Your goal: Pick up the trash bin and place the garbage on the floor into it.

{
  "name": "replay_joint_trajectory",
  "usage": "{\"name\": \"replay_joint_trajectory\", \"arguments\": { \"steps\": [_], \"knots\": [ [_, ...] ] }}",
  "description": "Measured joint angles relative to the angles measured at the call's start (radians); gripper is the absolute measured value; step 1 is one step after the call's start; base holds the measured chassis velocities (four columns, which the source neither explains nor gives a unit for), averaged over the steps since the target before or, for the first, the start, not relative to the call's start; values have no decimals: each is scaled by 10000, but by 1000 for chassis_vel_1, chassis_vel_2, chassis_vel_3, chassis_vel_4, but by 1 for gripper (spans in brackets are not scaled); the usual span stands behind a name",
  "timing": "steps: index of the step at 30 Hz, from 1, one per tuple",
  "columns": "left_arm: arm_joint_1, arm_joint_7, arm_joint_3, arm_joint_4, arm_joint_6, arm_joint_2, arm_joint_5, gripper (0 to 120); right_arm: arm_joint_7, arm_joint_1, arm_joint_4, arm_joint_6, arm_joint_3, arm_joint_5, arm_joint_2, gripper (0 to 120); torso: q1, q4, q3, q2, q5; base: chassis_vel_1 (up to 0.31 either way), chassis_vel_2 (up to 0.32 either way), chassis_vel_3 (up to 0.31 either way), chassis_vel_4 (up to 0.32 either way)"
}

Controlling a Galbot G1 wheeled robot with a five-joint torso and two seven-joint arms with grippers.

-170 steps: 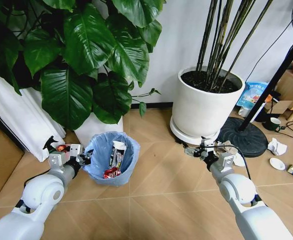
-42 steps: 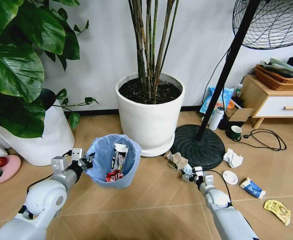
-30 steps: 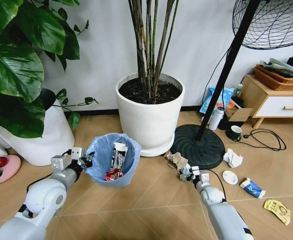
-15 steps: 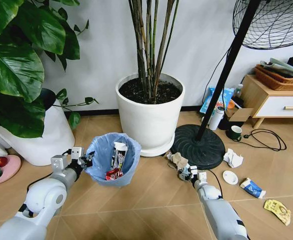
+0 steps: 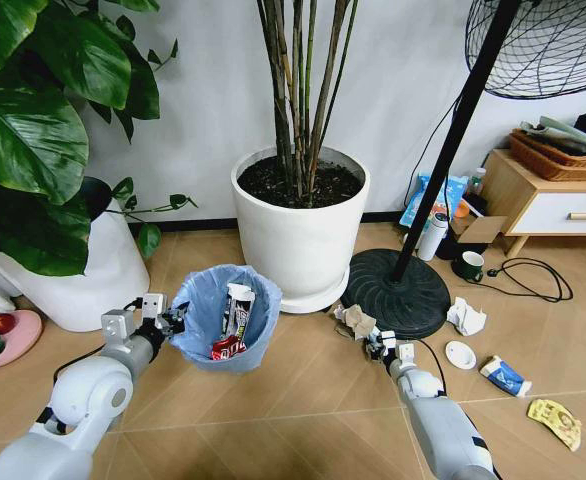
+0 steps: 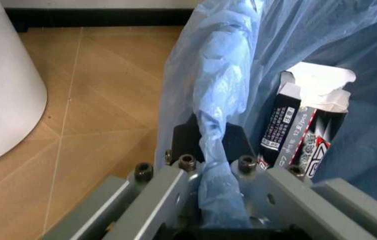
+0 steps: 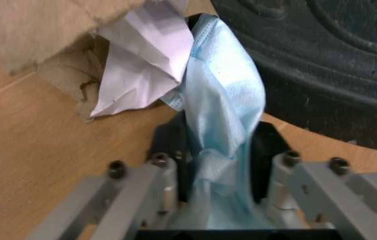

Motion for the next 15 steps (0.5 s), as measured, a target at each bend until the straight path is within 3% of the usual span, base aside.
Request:
{"name": "replay_joint_trajectory", "arguments": {
  "steps": [5, 15],
  "knots": [
    [37, -3, -14, -25, 0, 23, -7, 0, 44, -254, 328, -26, 14, -4, -35, 1, 0, 1, 0, 0, 5, 0, 0, 0, 0],
    [132, -7, -32, -82, 7, 112, -16, 0, 99, -1234, 1941, -75, -36, 19, -345, 0, 0, 0, 0, 0, 3, 0, 0, 0, 0]
  ]
}}
